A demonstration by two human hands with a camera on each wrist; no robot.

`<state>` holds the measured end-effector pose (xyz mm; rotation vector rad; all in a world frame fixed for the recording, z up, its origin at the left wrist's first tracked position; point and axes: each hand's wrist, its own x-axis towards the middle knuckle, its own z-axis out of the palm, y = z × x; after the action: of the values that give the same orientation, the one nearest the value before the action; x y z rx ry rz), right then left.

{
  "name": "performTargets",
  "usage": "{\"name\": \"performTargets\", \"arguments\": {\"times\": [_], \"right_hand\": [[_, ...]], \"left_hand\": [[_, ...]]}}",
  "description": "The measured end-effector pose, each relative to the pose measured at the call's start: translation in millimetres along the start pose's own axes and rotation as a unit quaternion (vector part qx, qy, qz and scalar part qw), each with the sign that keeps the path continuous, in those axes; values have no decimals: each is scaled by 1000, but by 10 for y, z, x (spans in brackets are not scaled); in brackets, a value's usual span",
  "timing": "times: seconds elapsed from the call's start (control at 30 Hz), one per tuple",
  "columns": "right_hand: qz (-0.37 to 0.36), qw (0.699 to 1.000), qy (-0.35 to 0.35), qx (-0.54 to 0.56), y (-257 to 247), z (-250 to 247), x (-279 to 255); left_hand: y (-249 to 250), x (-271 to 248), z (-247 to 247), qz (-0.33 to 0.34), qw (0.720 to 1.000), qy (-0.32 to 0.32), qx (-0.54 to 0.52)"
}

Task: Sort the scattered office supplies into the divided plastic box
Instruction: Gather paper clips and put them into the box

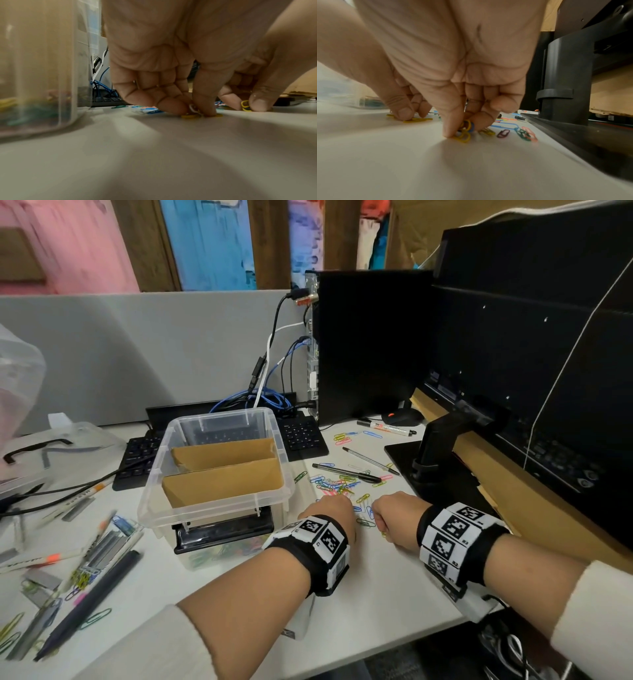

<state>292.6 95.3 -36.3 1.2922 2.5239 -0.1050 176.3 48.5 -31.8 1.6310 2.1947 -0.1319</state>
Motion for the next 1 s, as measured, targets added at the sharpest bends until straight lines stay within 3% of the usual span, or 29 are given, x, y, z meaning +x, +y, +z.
{"name": "performTargets", "arguments": {"times": [0.27, 0.47, 0.6, 1.0], "right_hand": [[-10, 1000, -8, 10, -36, -37, -54], [-9, 997, 34, 70, -155, -154, 52], [-15, 997, 1, 71, -241, -126, 86], [4, 999, -14, 42, -163, -85, 128]], "left_hand": [[-11, 50, -13, 10, 1000, 13, 2], [61, 55, 50, -5, 999, 41, -9], [93, 46, 76, 0, 999, 38, -9], [-23, 28, -39, 8, 1000, 28, -10]]}}
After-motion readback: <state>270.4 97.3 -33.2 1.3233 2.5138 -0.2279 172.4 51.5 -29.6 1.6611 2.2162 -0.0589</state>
